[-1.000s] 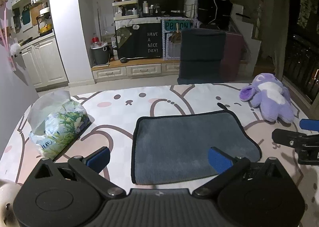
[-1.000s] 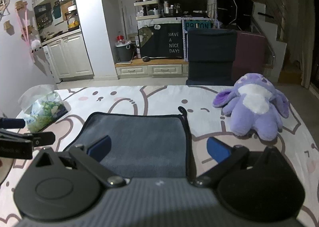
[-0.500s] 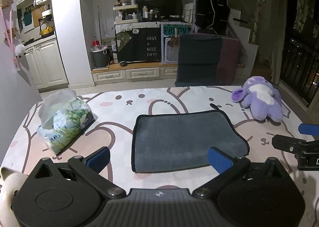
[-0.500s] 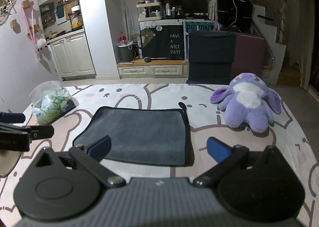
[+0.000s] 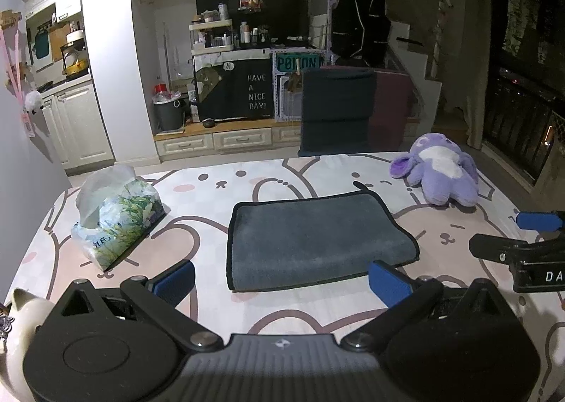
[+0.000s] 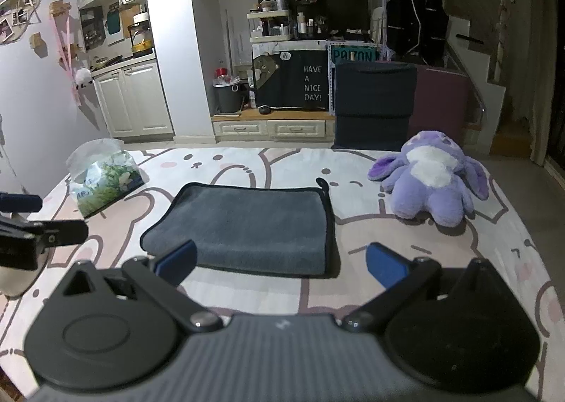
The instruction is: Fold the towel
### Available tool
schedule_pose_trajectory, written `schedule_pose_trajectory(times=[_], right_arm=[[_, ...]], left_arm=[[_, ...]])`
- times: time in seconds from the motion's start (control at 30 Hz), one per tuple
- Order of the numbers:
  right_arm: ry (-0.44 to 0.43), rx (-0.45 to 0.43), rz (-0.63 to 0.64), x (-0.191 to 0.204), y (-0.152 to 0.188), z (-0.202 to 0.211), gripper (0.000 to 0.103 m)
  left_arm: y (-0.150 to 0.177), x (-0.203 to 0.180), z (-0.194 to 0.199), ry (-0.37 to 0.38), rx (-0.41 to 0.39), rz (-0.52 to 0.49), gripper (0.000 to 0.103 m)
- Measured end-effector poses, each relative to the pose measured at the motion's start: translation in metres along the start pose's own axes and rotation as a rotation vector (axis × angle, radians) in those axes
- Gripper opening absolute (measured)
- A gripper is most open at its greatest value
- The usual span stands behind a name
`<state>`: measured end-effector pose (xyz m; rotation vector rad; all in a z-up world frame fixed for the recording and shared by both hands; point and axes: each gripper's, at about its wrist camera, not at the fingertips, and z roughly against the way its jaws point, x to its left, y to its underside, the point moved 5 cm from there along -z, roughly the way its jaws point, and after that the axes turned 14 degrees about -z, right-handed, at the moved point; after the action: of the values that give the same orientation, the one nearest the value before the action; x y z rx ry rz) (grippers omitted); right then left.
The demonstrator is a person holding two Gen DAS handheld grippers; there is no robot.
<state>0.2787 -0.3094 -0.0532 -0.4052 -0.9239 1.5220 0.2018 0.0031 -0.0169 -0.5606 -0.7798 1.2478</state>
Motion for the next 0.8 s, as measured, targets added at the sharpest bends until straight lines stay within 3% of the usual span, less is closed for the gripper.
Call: schedule_pose_trajectory(times=[0.8], right_arm=[[-0.037, -0.028, 0.060, 0.005, 0.023, 0.040, 0.103]], left_arm=[[0.028, -0.012, 0.038, 0.013, -0.029, -0.007, 0.103]])
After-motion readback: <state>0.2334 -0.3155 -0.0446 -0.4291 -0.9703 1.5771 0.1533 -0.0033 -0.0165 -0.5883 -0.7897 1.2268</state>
